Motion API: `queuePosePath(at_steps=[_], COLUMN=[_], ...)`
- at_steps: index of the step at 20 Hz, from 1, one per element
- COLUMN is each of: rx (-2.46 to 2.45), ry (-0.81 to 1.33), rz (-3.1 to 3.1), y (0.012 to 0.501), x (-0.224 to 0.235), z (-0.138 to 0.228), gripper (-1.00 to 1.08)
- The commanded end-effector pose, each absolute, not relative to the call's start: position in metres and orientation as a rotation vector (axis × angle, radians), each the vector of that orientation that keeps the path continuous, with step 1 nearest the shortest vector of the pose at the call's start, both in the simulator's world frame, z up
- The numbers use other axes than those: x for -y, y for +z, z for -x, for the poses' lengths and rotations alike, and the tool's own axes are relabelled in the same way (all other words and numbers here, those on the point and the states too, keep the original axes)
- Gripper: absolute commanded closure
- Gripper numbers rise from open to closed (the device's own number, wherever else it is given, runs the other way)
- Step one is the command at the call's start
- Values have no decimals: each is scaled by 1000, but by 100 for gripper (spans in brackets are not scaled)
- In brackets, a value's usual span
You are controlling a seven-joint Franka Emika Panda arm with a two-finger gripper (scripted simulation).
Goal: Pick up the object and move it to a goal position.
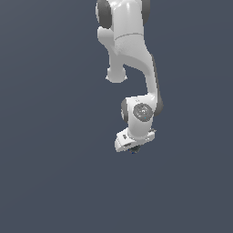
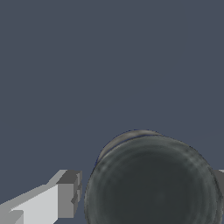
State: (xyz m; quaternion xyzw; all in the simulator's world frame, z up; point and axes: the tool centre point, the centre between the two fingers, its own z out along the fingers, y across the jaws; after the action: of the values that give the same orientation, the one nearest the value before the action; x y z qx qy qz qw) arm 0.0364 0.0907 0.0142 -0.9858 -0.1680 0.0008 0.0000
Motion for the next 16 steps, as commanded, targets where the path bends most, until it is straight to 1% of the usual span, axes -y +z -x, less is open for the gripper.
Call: queuePosePath(at_steps=[1,16], rx=[528,528], ry=[0,1], rz=[3097,3097], y=[14,21], x=[-91,-89], z=[-37,-37], gripper=[108,108])
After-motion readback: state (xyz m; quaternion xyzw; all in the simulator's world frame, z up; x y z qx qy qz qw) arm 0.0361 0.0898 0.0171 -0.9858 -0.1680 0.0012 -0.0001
